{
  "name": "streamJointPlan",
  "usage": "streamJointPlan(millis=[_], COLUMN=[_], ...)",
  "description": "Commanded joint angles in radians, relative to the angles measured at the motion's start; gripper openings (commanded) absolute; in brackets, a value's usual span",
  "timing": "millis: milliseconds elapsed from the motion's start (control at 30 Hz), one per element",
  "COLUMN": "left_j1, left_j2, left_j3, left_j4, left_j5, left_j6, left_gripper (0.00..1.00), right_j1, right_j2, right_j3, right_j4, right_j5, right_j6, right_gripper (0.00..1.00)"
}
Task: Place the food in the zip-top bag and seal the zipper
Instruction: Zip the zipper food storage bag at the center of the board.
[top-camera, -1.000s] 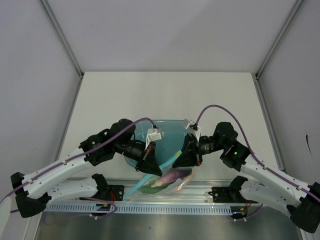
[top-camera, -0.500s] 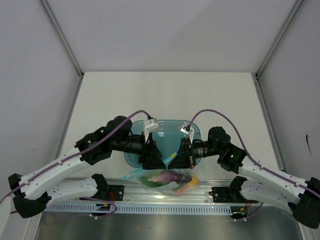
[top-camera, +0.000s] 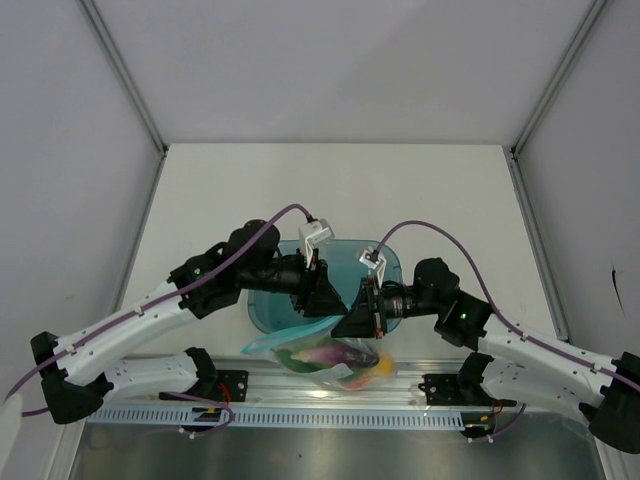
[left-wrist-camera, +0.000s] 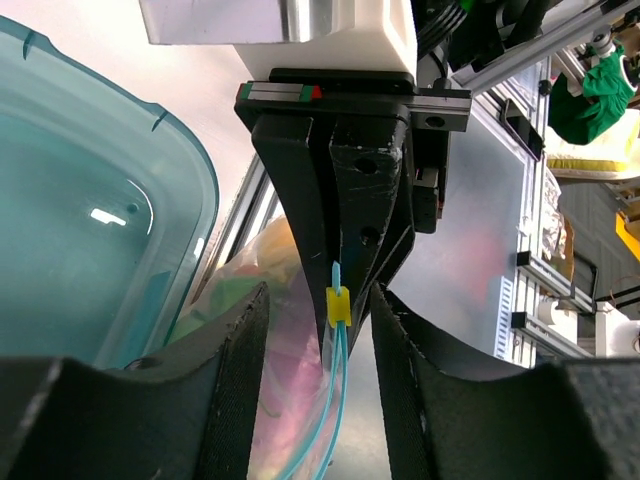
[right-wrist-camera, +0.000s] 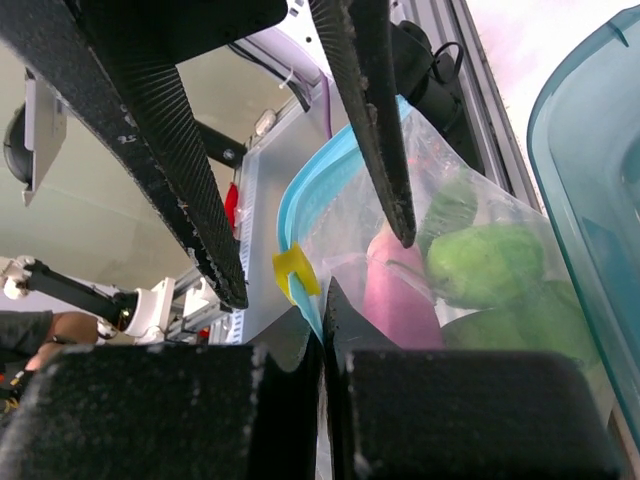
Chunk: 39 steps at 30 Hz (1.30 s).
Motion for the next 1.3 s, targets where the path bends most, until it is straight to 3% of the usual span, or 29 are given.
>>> streamJointPlan(millis=[0, 600, 700, 767, 1267], left_j1=[0.005, -0.001, -0.001, -0.001, 0.000], left_j2=[-0.016, -0.035, -0.039, -0.039, -0.013], left_j3=[0.001, -0.031, -0.029, -0.028, -0.020], left_j4=[0.054, 0.031, 0.021, 0.014, 0.014], left_j5=[-0.008, -0.003, -0.017, -0.017, 0.046], left_j6=[-0.010, 0.001, 0.004, 0.007, -0.006], left_gripper=[0.47, 0.29, 0.16, 0.01, 0.01], right_j1=[0.012, 0.015, 0.014, 0.014, 0.046], right_j2=[-0.028, -0.014, -0.019, -0.028, -0.101], right_j3=[0.009, 0.019, 0.019, 0.018, -0.005], right_j4=[0.065, 0.105, 0.103, 0.099, 0.102], right_j5=[0.029, 0.046, 0.049, 0.061, 0.204], right_j6=[0.035, 0.084, 0.086, 0.081, 0.052], right_gripper=[0.00, 0.00, 0.00, 0.00, 0.00])
